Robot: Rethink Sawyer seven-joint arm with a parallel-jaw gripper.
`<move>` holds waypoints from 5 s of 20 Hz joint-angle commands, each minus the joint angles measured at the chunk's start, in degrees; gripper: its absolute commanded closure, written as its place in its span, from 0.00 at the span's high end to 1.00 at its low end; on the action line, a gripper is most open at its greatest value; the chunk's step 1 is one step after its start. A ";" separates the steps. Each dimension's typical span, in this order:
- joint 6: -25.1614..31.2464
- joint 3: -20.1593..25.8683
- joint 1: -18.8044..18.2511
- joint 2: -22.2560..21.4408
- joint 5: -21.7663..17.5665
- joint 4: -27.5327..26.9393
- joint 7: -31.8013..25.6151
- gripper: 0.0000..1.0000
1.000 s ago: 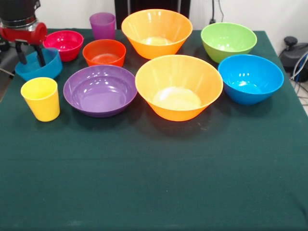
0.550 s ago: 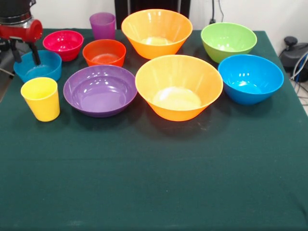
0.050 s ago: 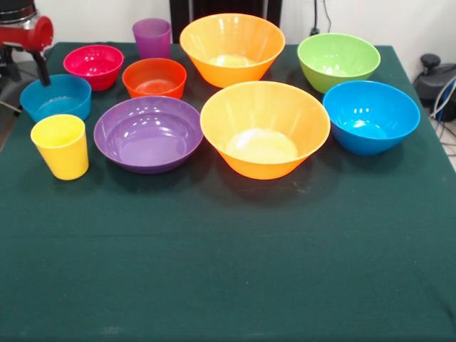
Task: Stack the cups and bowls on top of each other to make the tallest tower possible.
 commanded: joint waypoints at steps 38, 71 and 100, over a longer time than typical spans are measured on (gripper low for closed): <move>12.29 5.56 0.85 5.53 -2.76 -8.83 -19.74 1.00; 15.67 7.72 -0.38 10.75 -5.03 -15.93 -25.40 1.00; 18.29 6.96 -4.34 3.74 -3.49 -6.78 -27.76 1.00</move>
